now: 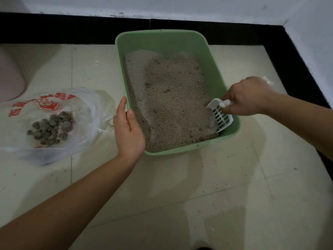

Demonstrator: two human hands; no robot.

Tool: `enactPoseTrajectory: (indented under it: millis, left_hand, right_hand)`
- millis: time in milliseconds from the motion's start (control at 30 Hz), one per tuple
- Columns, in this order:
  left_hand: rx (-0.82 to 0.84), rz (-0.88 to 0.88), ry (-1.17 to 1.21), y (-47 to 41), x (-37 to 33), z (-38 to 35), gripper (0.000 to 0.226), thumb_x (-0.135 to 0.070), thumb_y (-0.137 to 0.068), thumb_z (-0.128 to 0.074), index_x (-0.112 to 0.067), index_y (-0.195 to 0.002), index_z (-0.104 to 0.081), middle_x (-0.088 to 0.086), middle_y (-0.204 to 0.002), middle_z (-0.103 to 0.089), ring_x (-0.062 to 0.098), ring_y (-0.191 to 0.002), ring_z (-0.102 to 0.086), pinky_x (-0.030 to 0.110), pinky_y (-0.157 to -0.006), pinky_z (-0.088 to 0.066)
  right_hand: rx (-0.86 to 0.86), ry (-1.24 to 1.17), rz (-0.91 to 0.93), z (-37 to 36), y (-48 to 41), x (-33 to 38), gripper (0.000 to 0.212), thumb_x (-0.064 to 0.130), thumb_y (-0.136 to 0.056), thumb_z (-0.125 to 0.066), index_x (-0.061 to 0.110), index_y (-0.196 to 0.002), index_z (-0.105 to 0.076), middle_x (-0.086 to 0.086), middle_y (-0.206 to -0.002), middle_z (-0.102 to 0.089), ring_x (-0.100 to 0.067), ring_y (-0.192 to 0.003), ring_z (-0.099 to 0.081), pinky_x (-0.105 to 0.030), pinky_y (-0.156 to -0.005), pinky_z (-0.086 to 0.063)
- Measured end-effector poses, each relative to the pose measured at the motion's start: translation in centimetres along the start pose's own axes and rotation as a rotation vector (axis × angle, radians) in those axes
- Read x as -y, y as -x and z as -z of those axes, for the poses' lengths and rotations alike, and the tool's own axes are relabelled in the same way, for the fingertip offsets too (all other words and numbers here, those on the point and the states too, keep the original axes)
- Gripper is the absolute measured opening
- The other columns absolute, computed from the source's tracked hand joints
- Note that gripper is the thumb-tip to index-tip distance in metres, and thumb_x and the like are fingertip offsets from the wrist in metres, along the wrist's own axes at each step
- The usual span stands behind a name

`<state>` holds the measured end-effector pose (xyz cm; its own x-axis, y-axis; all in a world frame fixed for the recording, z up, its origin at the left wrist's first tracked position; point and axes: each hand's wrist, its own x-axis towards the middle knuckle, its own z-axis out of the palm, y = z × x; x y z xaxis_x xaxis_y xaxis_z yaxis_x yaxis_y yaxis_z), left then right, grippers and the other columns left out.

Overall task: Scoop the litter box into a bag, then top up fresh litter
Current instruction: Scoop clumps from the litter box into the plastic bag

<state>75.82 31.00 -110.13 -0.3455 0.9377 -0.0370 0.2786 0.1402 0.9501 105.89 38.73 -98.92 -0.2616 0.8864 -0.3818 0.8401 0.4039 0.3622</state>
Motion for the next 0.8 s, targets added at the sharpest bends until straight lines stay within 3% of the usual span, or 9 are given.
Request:
enactPoseTrajectory:
  millis: [200,333,500,567,700,800]
  left_hand:
    - [-0.005,-0.004,-0.033,0.0,-0.2,0.0,0.044,-0.024,-0.105,-0.031,-0.019,-0.148,-0.035,-0.014,-0.124,-0.036,-0.018,-0.108,-0.028,-0.006,-0.09,-0.017]
    - [-0.015,-0.002,-0.053,0.1,-0.4,0.0,0.044,-0.024,-0.105,-0.031,-0.019,-0.149,-0.035,-0.014,-0.125,-0.036,-0.016,-0.109,-0.028,-0.007,-0.09,-0.015]
    - [-0.01,0.011,-0.062,0.2,-0.6,0.1,0.044,-0.025,-0.105,-0.03,-0.021,-0.149,-0.034,-0.015,-0.125,-0.036,-0.018,-0.108,-0.028,-0.009,-0.087,-0.015]
    - [-0.01,0.019,-0.065,0.2,-0.7,0.0,0.044,-0.025,-0.105,-0.03,-0.021,-0.149,-0.034,-0.016,-0.124,-0.036,-0.018,-0.108,-0.028,-0.009,-0.087,-0.015]
    - [-0.012,0.013,-0.088,0.3,-0.8,0.1,0.044,-0.025,-0.105,-0.03,-0.022,-0.149,-0.033,-0.017,-0.125,-0.035,-0.017,-0.111,-0.027,-0.009,-0.088,-0.015]
    - [-0.012,0.019,-0.099,0.1,-0.7,0.2,0.043,-0.025,-0.105,-0.029,-0.023,-0.149,-0.033,-0.019,-0.129,-0.034,-0.019,-0.115,-0.025,-0.009,-0.091,-0.014]
  right_hand:
    - [-0.144,-0.132,0.069,-2.7,0.7,0.3,0.047,0.056,-0.086,-0.033,0.022,-0.068,-0.061,0.001,-0.047,-0.054,-0.016,-0.043,-0.049,-0.032,-0.078,-0.047]
    - [-0.146,-0.123,0.061,-3.1,0.2,1.3,0.051,0.056,-0.083,-0.027,0.027,-0.081,-0.07,0.0,-0.049,-0.056,-0.018,-0.046,-0.051,-0.031,-0.079,-0.045]
    - [-0.125,-0.171,0.088,-2.5,-0.1,2.0,0.061,0.059,-0.077,-0.017,0.03,-0.085,-0.069,0.002,-0.054,-0.059,-0.016,-0.053,-0.056,-0.034,-0.086,-0.045]
    - [-0.105,-0.255,0.092,-2.8,0.2,2.7,0.062,0.06,-0.077,-0.021,0.031,-0.095,-0.073,0.003,-0.054,-0.058,-0.014,-0.052,-0.055,-0.031,-0.081,-0.045]
    - [-0.113,-0.462,0.128,-3.3,0.5,5.5,0.037,0.051,-0.089,-0.048,0.042,-0.117,-0.07,-0.003,-0.063,-0.061,-0.019,-0.057,-0.051,-0.026,-0.055,-0.034]
    - [-0.07,-0.654,0.145,-3.9,-0.3,7.8,0.034,0.044,-0.088,-0.059,0.045,-0.121,-0.067,-0.001,-0.081,-0.073,-0.015,-0.065,-0.056,-0.023,-0.053,-0.033]
